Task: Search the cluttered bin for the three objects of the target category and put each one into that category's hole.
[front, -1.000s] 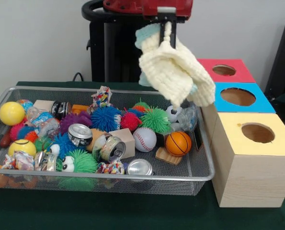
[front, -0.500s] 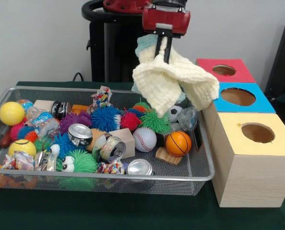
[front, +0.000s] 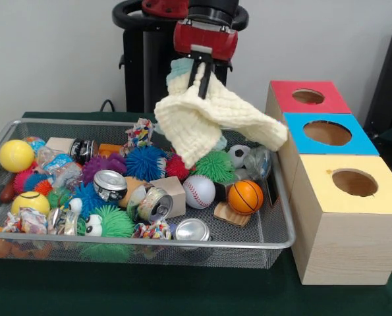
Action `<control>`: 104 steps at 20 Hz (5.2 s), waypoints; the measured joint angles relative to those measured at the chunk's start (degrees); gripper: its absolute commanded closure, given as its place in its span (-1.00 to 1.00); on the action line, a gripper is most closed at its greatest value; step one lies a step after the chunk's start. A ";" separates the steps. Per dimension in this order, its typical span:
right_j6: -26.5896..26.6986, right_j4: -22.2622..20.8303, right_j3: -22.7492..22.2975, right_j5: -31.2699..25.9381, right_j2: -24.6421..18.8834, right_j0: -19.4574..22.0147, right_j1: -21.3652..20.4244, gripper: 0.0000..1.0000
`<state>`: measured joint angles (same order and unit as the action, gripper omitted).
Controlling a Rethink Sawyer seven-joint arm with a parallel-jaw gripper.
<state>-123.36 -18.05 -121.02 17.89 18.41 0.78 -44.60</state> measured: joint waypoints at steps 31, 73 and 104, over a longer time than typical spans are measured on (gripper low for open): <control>0.00 -13.69 0.94 -4.50 -5.20 19.45 -7.32 -1.00; 0.00 -11.18 6.17 30.43 5.09 15.50 19.50 -1.00; 0.00 -11.13 6.72 34.41 6.31 14.39 28.39 -1.00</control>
<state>-123.36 -29.18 -114.30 52.30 24.72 15.17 -16.21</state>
